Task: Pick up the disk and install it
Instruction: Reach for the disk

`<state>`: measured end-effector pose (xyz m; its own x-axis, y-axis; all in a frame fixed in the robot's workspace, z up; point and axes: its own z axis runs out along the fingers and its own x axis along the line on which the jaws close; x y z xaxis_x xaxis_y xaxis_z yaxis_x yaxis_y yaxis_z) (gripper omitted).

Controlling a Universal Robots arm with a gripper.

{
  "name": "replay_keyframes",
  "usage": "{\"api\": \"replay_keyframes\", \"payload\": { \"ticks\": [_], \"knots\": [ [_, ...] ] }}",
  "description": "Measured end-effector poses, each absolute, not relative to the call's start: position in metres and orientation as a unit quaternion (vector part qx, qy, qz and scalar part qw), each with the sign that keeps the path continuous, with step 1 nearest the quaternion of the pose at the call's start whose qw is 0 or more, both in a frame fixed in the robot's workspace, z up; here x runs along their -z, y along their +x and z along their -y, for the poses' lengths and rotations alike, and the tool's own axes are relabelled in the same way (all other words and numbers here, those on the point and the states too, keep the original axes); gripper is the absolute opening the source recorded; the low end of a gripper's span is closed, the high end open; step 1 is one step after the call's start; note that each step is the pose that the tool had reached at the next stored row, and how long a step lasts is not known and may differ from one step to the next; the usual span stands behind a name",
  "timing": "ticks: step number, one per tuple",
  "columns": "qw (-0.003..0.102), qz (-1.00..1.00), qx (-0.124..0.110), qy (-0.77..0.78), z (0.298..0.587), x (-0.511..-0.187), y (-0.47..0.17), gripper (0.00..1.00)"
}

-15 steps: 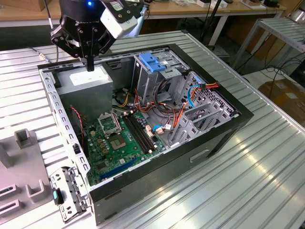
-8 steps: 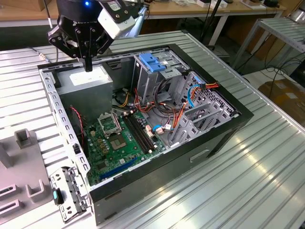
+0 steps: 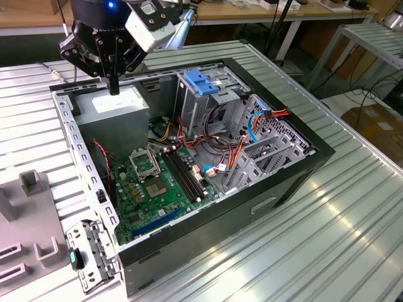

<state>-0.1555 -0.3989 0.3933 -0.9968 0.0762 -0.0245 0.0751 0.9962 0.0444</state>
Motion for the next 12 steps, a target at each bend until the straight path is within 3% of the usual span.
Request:
{"api": "replay_keyframes", "payload": {
  "ticks": [12],
  "knots": [
    [0.013,-0.999,-0.022,0.038,0.3989,-0.3933,-0.1623,0.11]
  ]
}}
